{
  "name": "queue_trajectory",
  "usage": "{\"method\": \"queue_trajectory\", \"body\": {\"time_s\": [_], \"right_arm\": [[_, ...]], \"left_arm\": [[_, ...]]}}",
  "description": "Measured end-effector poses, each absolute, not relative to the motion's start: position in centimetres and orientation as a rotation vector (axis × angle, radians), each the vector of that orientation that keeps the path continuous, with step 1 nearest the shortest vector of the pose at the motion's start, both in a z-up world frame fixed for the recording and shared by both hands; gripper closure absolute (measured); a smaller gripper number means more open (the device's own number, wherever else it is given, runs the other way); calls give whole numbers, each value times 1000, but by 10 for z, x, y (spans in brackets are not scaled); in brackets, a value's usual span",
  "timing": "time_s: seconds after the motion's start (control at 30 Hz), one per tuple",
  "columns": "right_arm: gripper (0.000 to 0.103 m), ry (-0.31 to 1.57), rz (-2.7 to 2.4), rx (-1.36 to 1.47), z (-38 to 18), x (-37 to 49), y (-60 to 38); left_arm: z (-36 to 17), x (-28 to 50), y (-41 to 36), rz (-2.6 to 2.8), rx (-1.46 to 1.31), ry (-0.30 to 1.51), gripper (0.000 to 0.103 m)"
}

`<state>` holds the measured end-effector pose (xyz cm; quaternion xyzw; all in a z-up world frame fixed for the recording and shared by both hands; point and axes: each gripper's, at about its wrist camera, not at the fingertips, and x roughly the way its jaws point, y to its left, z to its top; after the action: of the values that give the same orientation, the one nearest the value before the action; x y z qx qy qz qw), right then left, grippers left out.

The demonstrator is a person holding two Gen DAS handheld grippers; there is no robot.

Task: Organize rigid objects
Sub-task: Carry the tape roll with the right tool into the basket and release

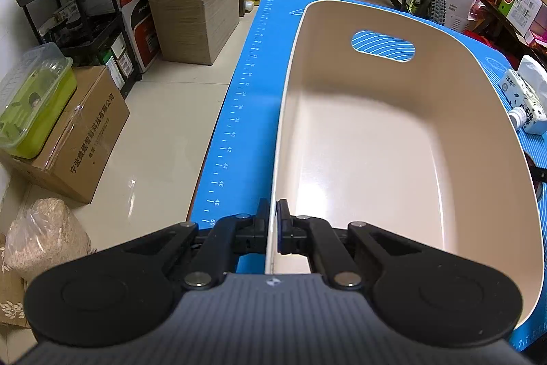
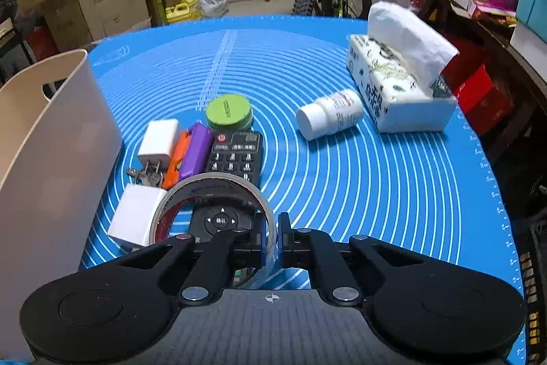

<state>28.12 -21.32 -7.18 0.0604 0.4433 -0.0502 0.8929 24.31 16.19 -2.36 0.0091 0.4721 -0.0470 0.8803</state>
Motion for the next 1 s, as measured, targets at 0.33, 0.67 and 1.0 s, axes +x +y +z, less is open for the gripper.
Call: {"method": "queue_trajectory", "body": {"time_s": [0.33, 0.67, 1.0], "right_arm": [[86, 804, -101, 137, -40, 272, -205], [86, 640, -23, 122, 21, 265, -175], [86, 600, 187, 4, 51, 296, -80]], "left_arm": [[-24, 244, 163, -98, 22, 984, 97], [-25, 242, 161, -99, 30, 982, 97], [-25, 241, 161, -99, 35, 983, 97]]}}
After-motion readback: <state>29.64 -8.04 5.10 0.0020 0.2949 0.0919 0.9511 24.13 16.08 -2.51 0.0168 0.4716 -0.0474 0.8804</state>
